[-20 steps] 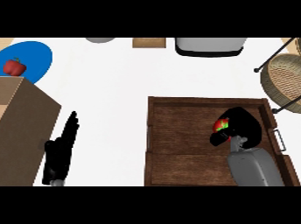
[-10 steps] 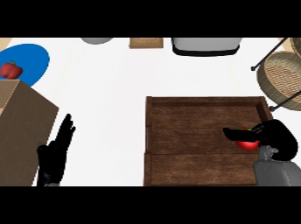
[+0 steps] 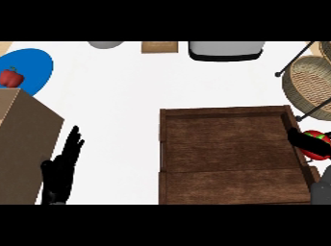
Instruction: Pick the tomato from the tray and place it in the tiered basket
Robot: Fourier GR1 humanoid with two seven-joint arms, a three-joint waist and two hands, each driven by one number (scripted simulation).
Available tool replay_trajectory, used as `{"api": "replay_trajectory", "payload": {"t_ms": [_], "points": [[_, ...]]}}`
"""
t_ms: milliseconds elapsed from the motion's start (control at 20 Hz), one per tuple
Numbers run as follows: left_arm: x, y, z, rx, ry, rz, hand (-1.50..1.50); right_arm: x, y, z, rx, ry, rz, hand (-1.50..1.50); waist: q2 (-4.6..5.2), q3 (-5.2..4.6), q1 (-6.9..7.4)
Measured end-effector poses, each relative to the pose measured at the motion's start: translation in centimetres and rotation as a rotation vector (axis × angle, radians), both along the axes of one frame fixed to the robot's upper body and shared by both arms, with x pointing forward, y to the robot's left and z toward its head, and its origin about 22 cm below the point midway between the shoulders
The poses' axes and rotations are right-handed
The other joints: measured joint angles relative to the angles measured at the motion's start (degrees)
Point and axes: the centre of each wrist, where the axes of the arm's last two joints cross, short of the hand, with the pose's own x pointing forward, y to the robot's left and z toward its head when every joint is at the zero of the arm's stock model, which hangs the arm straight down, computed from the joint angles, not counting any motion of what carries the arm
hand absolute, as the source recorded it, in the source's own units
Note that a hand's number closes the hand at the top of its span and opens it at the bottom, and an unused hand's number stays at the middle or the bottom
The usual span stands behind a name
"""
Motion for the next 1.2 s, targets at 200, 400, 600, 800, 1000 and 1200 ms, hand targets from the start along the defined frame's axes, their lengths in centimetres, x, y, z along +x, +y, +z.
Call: {"api": "replay_trajectory", "payload": {"t_ms": [200,400,600,800,1000,1200], "points": [[0.1,0.0,0.2,0.0,0.004,-0.004,0.0,-1.2,1.0,5.1,-0.111,-0.213,-0.059,1.5,-0.05,-0.06,0.2],[0.2,-0.4,0.0,0.005,0.001,-0.007,0.0,-3.0,2.2,9.6,-0.272,-0.335,-0.079,1.5,0.01,-0.12,0.46],[0.3,-0.9,0.1,0.004,-0.003,-0.017,0.0,-3.4,3.5,13.0,-0.377,-0.382,-0.073,1.5,0.14,-0.11,0.99],[0.5,-0.6,0.1,0.005,-0.003,-0.023,0.0,-2.6,3.6,15.6,-0.42,-0.386,-0.087,1.5,0.25,-0.09,1.28],[0.5,-0.7,0.2,0.004,-0.008,-0.026,0.0,-1.1,2.8,17.9,-0.43,-0.366,-0.112,1.5,0.33,-0.02,1.48],[0.5,-0.2,0.3,0.002,-0.007,-0.032,0.0,0.8,0.7,20.2,-0.407,-0.336,-0.154,1.5,0.46,0.02,1.68]]}}
